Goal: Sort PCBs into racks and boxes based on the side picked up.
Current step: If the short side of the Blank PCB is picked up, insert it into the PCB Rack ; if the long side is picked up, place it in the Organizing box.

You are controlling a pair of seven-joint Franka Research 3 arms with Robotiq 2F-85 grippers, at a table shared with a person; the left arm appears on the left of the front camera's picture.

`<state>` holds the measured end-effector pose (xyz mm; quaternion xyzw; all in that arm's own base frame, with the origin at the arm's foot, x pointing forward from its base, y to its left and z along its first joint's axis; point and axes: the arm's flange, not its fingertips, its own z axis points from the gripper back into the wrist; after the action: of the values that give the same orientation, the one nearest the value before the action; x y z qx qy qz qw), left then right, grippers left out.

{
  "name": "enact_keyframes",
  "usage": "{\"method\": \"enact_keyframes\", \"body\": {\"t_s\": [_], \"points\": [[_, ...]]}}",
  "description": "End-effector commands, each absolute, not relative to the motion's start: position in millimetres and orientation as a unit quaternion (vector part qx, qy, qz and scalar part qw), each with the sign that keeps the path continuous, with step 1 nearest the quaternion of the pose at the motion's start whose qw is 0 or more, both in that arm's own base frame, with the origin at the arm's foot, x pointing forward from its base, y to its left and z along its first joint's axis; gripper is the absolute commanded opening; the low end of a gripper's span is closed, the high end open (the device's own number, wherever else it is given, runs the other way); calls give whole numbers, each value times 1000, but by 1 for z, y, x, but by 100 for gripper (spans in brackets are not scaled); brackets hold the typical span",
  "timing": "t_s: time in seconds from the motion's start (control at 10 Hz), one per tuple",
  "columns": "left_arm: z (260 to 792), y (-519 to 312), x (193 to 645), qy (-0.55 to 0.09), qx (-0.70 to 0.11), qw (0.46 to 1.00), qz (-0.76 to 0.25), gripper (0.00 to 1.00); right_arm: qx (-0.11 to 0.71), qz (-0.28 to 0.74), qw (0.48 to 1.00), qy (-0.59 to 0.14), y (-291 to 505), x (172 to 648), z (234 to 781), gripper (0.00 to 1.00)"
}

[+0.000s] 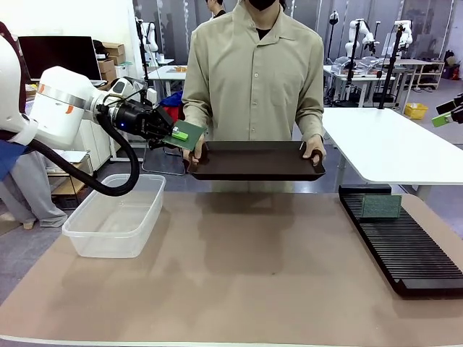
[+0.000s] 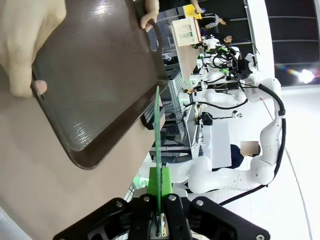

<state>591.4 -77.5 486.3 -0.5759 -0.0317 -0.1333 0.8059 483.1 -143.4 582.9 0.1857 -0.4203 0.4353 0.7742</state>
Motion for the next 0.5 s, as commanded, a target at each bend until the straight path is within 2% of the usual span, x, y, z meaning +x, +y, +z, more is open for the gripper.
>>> {"method": "enact_keyframes", "body": {"t_s": [0.0, 0.4], "points": [[501, -67, 579, -25, -544, 830, -122, 3, 188, 435, 775, -418, -142, 483, 582, 100], [512, -52, 563, -26, -455, 886, -86, 3, 188, 435, 775, -418, -142, 483, 582, 100]]}}
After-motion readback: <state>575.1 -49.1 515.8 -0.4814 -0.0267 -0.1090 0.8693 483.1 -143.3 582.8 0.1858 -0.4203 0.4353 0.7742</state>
